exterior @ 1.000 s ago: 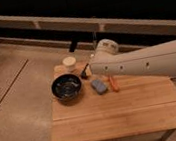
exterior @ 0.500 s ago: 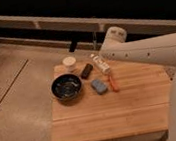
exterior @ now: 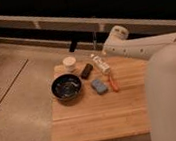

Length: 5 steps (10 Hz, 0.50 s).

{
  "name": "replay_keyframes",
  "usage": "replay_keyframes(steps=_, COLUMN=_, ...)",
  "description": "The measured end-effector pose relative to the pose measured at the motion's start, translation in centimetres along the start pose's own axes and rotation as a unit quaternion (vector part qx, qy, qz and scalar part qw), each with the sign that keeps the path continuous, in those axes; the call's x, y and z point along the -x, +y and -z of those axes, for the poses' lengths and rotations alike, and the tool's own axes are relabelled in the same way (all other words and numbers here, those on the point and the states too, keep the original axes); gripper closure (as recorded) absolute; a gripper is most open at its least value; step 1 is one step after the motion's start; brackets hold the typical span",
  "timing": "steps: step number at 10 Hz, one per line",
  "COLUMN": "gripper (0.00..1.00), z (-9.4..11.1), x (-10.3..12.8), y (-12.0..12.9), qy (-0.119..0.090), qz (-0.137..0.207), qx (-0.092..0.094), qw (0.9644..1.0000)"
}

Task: Place the bottle in the ceramic bowl

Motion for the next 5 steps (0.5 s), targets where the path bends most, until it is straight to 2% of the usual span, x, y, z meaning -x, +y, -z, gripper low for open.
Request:
replay_keyframes(steps=1, gripper=0.35, z=-0.9, x=-0.5, y=1.5, qy=0.01, qz=0.022, qx=0.02, qw=0.9995)
replay_keyframes(steps=3, gripper=0.35, z=-2.0, x=-0.9, y=3.5, qy=0.028, qz=0.069, qx=0.059, qw=0.9955)
replay_keyframes(steps=5, gripper=0.35, z=-2.8, x=-1.2, y=3.1, qy=0.048, qz=0.098, qx=0.074, qw=0.9913)
